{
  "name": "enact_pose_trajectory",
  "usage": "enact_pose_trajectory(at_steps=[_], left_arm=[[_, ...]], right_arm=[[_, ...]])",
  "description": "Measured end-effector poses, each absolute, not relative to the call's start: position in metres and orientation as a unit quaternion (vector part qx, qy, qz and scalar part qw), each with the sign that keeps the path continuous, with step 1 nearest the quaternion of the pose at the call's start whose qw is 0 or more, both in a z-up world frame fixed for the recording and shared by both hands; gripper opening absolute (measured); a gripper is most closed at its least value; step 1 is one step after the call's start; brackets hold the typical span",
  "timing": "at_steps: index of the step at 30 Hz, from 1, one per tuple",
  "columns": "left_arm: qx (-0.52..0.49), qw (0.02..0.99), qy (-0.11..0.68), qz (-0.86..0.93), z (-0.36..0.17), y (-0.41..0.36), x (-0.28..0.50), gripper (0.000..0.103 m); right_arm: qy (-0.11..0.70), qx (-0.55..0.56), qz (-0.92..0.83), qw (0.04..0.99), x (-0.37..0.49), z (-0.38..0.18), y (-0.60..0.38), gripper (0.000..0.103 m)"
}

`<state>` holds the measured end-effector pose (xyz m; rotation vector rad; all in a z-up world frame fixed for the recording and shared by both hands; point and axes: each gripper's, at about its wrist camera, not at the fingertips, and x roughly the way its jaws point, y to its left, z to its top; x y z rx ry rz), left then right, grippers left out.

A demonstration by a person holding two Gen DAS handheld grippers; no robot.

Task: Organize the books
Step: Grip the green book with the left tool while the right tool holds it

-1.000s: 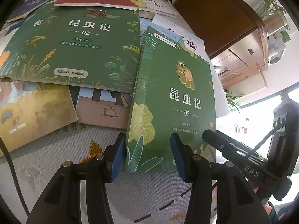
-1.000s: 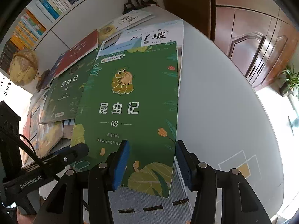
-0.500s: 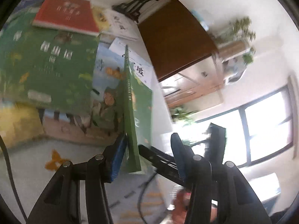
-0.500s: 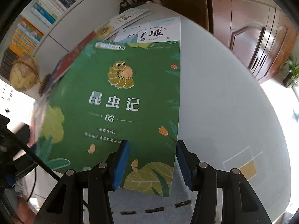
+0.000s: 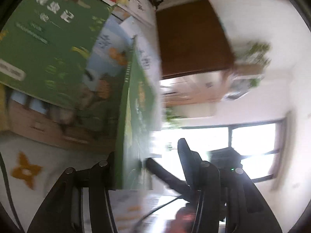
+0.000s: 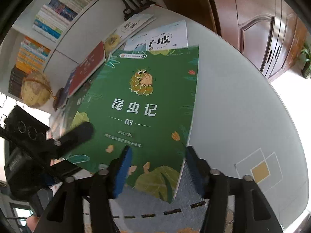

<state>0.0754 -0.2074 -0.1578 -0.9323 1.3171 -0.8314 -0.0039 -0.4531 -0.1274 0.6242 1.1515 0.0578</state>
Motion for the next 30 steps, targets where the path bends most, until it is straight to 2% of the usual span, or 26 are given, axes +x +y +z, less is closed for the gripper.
enact_pose_trajectory(at_steps=[2,9,12,14,15,16,18,19,24,30], left_arm=[[-0.444,0.587,0.571,-0.363,-0.159,-0.209,0.078,0.045],[-0.491,0.545,0.572,-0.366,-0.164,-0.212,0.079,0.045],[-0.502,0.533,0.579,-0.358,-0.17,-0.213,0.078,0.045],[-0.465,0.561,0.588,-0.351,-0.164,-0.215,0.076,0.045],[-0.438,0.58,0.594,-0.345,-0.16,-0.216,0.076,0.045],[-0.415,0.596,0.598,-0.338,-0.156,-0.216,0.076,0.045],[-0.36,0.634,0.603,-0.323,-0.148,-0.219,0.075,0.045],[-0.317,0.659,0.606,-0.313,-0.143,-0.224,0.075,0.045],[-0.085,0.756,0.586,-0.278,-0.121,-0.263,0.059,0.045],[0.029,0.787,0.546,-0.284,-0.112,-0.287,0.04,0.045]], right_arm=[[0.528,0.328,0.043,0.782,-0.004,-0.13,-0.46,0.073],[0.498,0.488,0.096,0.71,-0.007,-0.16,-0.484,0.074],[0.482,0.522,0.108,0.695,-0.009,-0.166,-0.485,0.073],[0.473,0.522,0.104,0.702,-0.009,-0.163,-0.487,0.065],[0.474,0.512,0.098,0.709,-0.011,-0.159,-0.487,0.055],[0.475,0.503,0.097,0.716,-0.012,-0.156,-0.488,0.04],[0.479,0.479,0.095,0.729,-0.013,-0.151,-0.486,0.026],[0.481,0.469,0.093,0.735,-0.012,-0.148,-0.485,0.023],[0.502,0.339,0.072,0.792,-0.01,-0.124,-0.462,0.021],[0.516,0.211,0.071,0.827,-0.01,-0.111,-0.436,0.021]])
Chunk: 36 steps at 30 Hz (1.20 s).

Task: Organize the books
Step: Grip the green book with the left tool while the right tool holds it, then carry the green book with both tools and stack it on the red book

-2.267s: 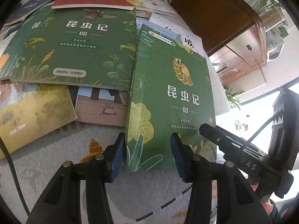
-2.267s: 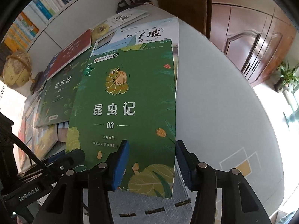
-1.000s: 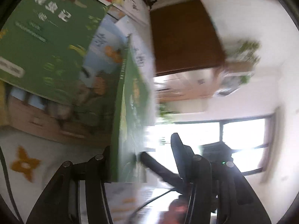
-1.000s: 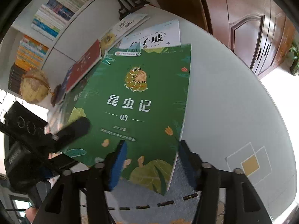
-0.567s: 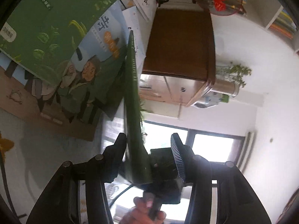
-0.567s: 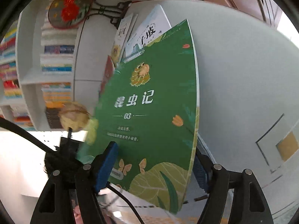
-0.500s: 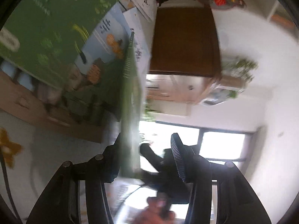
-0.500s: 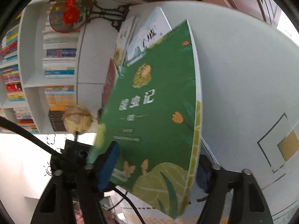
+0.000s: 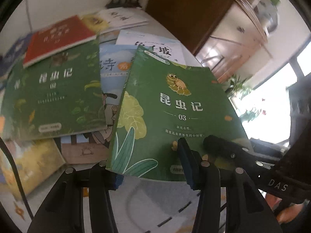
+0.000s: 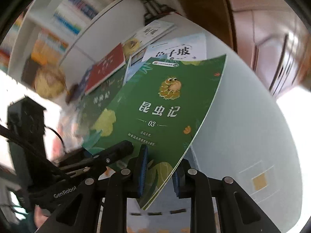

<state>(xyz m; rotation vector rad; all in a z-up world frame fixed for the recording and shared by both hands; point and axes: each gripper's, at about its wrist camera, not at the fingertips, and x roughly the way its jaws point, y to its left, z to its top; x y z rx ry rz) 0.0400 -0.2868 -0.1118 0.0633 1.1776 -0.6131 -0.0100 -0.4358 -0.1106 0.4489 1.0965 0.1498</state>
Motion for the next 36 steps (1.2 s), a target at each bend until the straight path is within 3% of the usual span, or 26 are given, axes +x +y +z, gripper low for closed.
enact_pose_trajectory(at_steps=[11,20,29,36], left_arm=[[0.018,0.794,0.529,-0.301,-0.092,-0.258,0.015,0.045],[-0.041,0.835,0.488,-0.25,-0.054,-0.202,0.001,0.045],[-0.11,0.885,0.427,-0.151,-0.005,-0.085,-0.02,0.045],[-0.12,0.9,0.414,-0.069,0.004,0.042,-0.023,0.046]], right_arm=[[0.494,0.082,0.127,0.856,-0.019,-0.085,-0.413,0.021],[0.469,0.052,0.211,0.856,-0.019,-0.06,-0.372,0.021],[0.415,-0.015,0.318,0.852,-0.008,-0.009,-0.265,0.021],[0.408,-0.025,0.389,0.826,0.014,-0.004,-0.13,0.021]])
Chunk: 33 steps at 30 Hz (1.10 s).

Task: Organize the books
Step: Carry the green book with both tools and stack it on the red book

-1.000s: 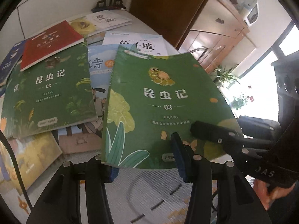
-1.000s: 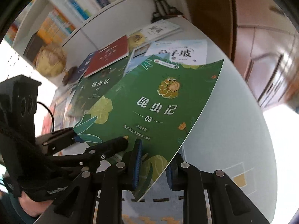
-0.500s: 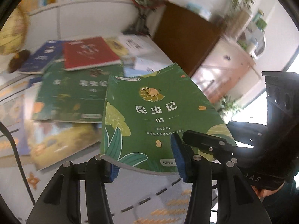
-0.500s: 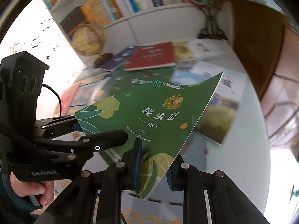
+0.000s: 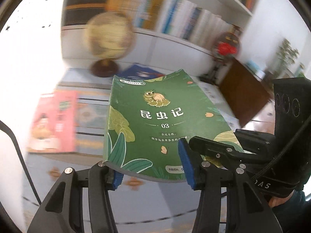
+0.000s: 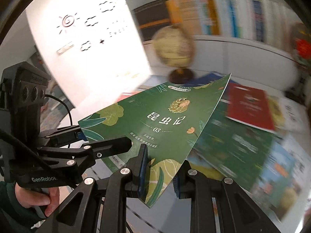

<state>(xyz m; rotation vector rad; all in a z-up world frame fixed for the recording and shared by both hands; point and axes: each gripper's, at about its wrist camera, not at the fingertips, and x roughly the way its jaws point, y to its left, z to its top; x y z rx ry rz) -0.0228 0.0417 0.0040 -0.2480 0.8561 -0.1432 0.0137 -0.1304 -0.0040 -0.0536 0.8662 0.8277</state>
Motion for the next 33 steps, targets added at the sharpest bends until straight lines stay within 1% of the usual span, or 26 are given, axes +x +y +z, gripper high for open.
enact_pose_trajectory(at_steps=[6,9,13,20,33], left_arm=[[-0.137,0.896,0.423,-0.018,-0.009,0.154,-0.012,0.046],[-0.136,0.893,0.43,-0.004,-0.02,0.192,-0.003,0.046],[-0.147,0.887,0.437,0.001,-0.037,0.232,0.009,0.046],[-0.159,0.878,0.452,-0.009,-0.064,0.262,0.019,0.046],[-0.195,0.853,0.483,-0.015,-0.103,0.28,0.034,0.046]], right_arm=[[0.423,-0.033,0.426,0.799,0.034,-0.027,-0.009,0.023],[0.435,-0.033,0.437,0.786,0.049,-0.044,0.045,0.023],[0.449,-0.029,0.439,0.777,0.067,-0.061,0.087,0.023],[0.478,-0.033,0.419,0.771,0.096,-0.087,0.128,0.024],[0.517,0.003,0.386,0.764,0.106,-0.112,0.132,0.024]])
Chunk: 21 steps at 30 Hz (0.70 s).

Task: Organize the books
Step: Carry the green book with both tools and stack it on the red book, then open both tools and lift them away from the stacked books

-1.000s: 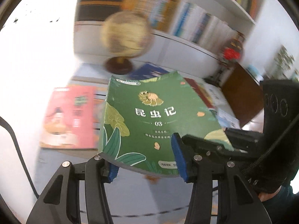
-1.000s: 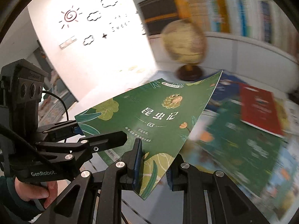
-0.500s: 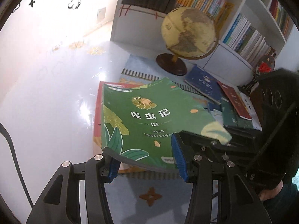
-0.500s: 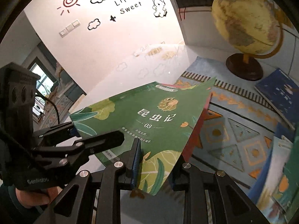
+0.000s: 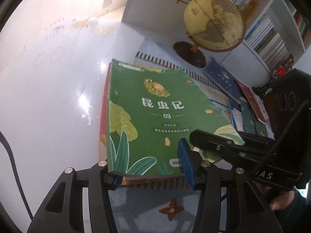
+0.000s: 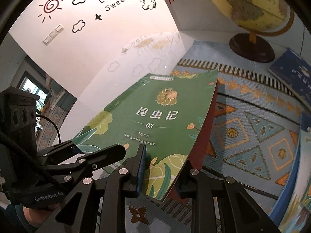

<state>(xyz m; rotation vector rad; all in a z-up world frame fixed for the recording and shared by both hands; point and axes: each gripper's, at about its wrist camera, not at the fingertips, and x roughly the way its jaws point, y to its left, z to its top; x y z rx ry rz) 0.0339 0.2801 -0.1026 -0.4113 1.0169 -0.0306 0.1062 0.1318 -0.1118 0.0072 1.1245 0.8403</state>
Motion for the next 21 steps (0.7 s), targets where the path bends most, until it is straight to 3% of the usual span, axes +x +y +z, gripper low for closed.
enact_pose_trajectory(at_steps=[21], left_arm=[[-0.22,0.827,0.516,0.029,-0.131,0.302,0.01,0.046]], right_arm=[[0.563,-0.025,0.366,0.741,0.101,-0.15,0.148,0.029]])
